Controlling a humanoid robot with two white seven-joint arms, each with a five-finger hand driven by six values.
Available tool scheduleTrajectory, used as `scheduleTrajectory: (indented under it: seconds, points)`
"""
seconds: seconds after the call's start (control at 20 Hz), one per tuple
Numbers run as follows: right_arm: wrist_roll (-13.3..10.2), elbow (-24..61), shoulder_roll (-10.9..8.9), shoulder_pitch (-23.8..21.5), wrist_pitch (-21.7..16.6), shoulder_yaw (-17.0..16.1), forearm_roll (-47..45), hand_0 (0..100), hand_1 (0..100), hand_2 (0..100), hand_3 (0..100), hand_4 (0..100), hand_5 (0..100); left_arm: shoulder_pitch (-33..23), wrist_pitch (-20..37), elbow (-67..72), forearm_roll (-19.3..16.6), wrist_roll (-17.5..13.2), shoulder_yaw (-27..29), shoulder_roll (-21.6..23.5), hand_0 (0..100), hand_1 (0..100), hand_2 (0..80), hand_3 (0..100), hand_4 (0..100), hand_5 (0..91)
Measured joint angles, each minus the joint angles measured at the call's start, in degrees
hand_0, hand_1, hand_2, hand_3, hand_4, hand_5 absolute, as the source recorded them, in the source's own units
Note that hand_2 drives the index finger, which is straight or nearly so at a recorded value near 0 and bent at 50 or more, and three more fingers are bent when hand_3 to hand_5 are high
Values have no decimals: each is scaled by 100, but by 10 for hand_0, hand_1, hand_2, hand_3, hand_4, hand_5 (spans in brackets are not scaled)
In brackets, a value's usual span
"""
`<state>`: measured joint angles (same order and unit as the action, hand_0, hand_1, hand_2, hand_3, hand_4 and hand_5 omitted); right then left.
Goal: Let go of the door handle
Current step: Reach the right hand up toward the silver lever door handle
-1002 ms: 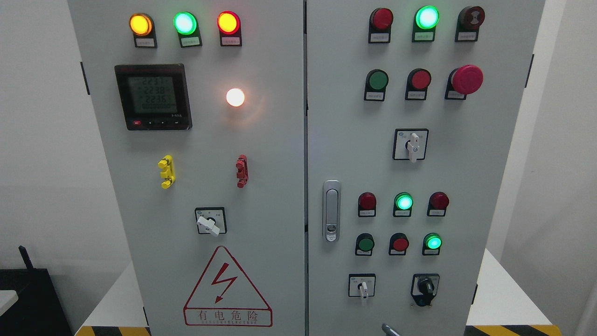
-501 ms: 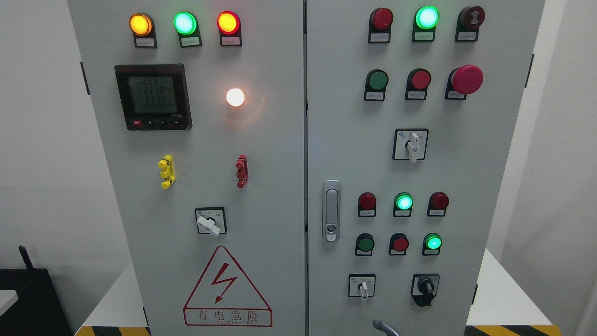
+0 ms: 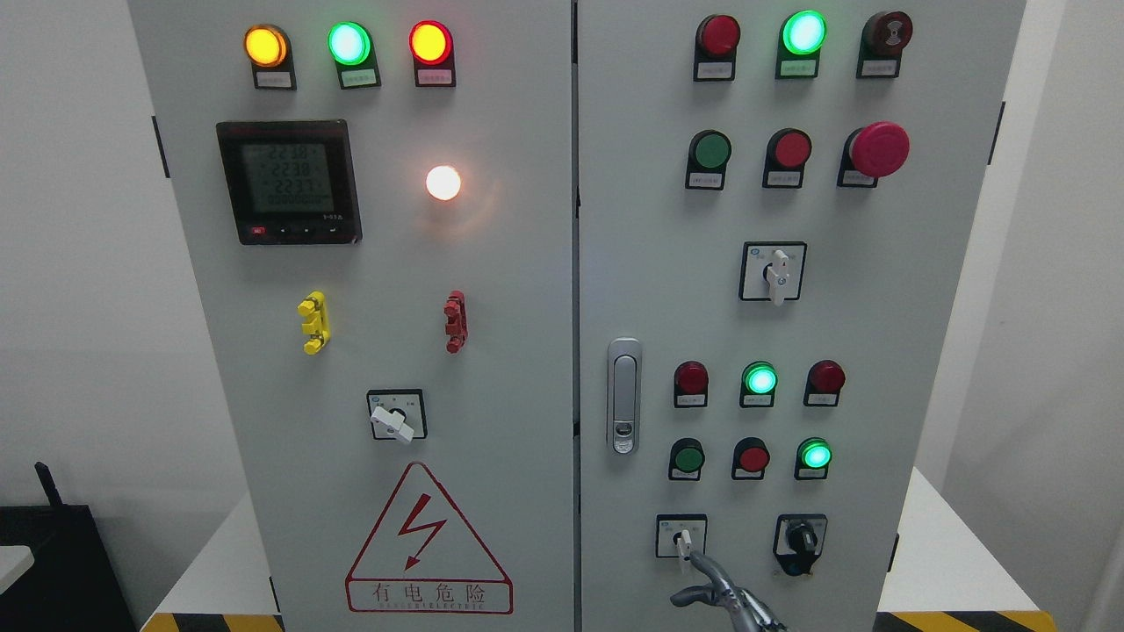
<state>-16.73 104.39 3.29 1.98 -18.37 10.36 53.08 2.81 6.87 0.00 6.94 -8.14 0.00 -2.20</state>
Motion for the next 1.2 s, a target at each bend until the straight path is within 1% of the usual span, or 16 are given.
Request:
scheduleTrajectory:
  seconds: [0.1, 0.2, 0.35, 0.5, 0.6, 0.75, 0.85, 1.0, 1.2]
  points:
    - [-258, -46, 71, 191, 471, 78, 595, 269, 330, 0, 963, 930, 998, 0, -14, 0, 0, 0, 0, 0, 120, 389, 0, 0, 0, 0]
    - [-374, -96, 135, 361, 857, 158, 1018, 270, 330, 0, 989, 942, 1000, 0, -26, 0, 0, 0, 0, 0, 120, 389, 0, 0, 0, 0]
    - [-436, -161, 204, 523, 1208, 293, 1531, 273, 327, 0, 1000, 950, 1000, 0, -29, 0, 0, 0, 0, 0, 120, 389, 0, 0, 0, 0]
    - [-451, -224, 259, 623, 1624, 431, 2002, 279, 325, 0, 1000, 952, 1000, 0, -2, 0, 0, 0, 0, 0, 120, 389, 0, 0, 0, 0]
    - [-465, -263, 290, 679, 1824, 517, 2242, 282, 324, 0, 1000, 952, 1000, 0, 4, 0, 0, 0, 0, 0, 120, 389, 0, 0, 0, 0]
    - [-380, -324, 326, 801, 1976, 618, 2543, 289, 322, 0, 1000, 956, 1000, 0, 7, 0, 0, 0, 0, 0, 120, 389, 0, 0, 0, 0]
    - [-233, -367, 348, 891, 2034, 675, 2695, 294, 321, 0, 1000, 958, 1000, 0, 7, 0, 0, 0, 0, 0, 120, 389, 0, 0, 0, 0]
    - [-11, -429, 371, 1005, 2234, 737, 2901, 302, 318, 0, 1000, 959, 1000, 0, 7, 0, 0, 0, 0, 0, 120, 389, 0, 0, 0, 0]
    - [103, -503, 393, 1107, 2359, 799, 3065, 308, 315, 0, 1000, 960, 1000, 0, 8, 0, 0, 0, 0, 0, 120, 389, 0, 0, 0, 0]
